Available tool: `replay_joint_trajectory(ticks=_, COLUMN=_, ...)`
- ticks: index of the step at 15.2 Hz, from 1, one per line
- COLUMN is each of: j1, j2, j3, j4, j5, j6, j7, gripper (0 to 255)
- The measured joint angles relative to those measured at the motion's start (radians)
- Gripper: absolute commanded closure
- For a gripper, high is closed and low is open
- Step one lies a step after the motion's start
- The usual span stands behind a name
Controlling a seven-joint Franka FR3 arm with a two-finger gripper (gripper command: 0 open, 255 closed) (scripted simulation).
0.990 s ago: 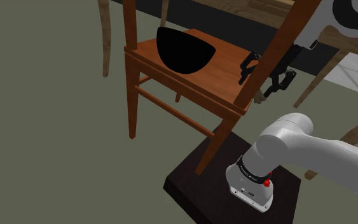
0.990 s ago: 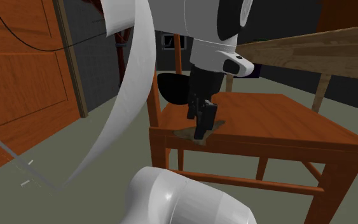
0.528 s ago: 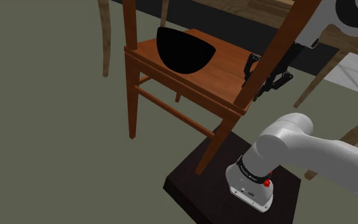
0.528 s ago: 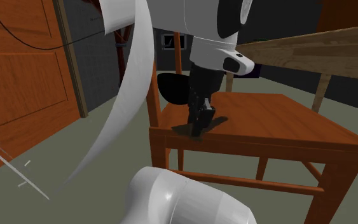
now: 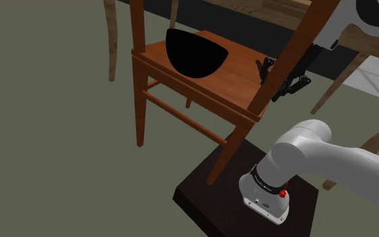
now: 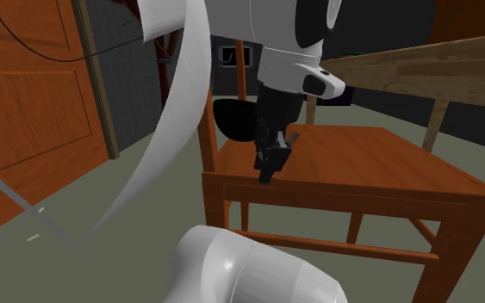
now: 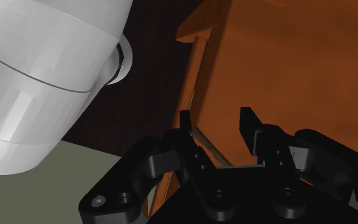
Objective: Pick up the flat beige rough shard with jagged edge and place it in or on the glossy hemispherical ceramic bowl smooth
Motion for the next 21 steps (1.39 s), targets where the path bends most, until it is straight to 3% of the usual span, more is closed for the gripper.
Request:
replay_joint_trajectory(ticks=2, j1=0.000, j2=0.019, j3=-0.001, j4=0.028, j5=-0.009, j6=-0.049, j7=0.003, gripper=255)
replay_joint_trajectory(ticks=8, j1=0.001, j2=0.074, j3=-0.002, j4=0.131, j5=0.002, j6=-0.054, j7=0.011, gripper=255)
replay_joint_trajectory(ticks=21, j1=0.011, j2=0.201, j3=-0.007, j4=0.372, j5=0.006, j6=-0.163, j7=0.038, gripper=255)
